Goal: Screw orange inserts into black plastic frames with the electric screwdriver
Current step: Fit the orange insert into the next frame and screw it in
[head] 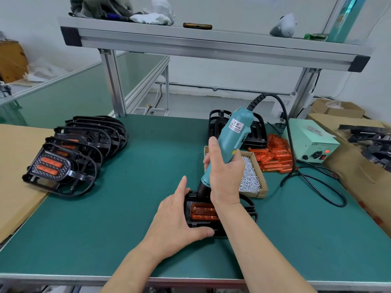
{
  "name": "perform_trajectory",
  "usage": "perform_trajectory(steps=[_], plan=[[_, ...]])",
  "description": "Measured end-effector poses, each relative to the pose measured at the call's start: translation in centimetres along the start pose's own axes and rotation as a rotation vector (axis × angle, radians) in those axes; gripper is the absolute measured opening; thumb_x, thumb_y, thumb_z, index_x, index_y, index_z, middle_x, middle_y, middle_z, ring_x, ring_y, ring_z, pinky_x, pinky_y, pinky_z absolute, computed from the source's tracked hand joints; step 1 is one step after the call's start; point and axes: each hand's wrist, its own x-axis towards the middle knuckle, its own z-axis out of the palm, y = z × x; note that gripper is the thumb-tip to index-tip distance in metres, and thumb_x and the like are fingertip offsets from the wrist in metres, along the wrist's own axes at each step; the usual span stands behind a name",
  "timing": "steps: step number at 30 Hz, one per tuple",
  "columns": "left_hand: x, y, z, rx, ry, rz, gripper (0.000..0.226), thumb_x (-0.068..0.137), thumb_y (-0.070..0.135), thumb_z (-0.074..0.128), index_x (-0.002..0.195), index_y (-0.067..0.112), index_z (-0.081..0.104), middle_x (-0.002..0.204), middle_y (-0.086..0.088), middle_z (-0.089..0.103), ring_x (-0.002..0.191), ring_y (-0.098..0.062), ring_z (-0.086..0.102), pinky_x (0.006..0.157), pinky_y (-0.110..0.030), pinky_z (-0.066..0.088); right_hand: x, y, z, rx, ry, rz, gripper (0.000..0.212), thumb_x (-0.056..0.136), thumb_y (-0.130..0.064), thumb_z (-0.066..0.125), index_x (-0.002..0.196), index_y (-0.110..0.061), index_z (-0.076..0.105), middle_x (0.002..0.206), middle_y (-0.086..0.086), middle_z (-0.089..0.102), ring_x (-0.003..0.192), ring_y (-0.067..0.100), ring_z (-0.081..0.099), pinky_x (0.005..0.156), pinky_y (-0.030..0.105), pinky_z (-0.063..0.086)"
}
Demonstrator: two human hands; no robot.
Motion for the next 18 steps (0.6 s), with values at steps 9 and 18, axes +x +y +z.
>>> perform_trajectory(steps=[9,18], plan=[[0.11,0.07,-0.13,-0.006,0.002,0.019,0.140,0.050,0.075,0.076,0.156,0.036,-0.007,0.145,0.027,0.039,0.133,-0.003,0.036,0.110,-0.028,0.035,-0.68,-0.25,0.28,-0.030,-0.100,-0.086,0.023,0.079,-0.043,0.076,0.074,-0.028,0.059,0.060,0.001,0.059,0.051,0.011,0.054,0.054,0.020,0.047],[0.13,0.06,-0.14,-0.008,0.006,0.021,0.141,0.049,0.075,0.076,0.156,0.036,-0.007,0.145,0.026,0.041,0.133,-0.003,0.039,0.110,-0.032,0.038,-0.67,-0.11,-0.05,-0.071,-0.176,-0.126,0.027,0.084,-0.041,0.073,0.075,-0.021,0.057,0.059,0.000,0.058,0.053,0.013,0.054,0.058,0.021,0.048]])
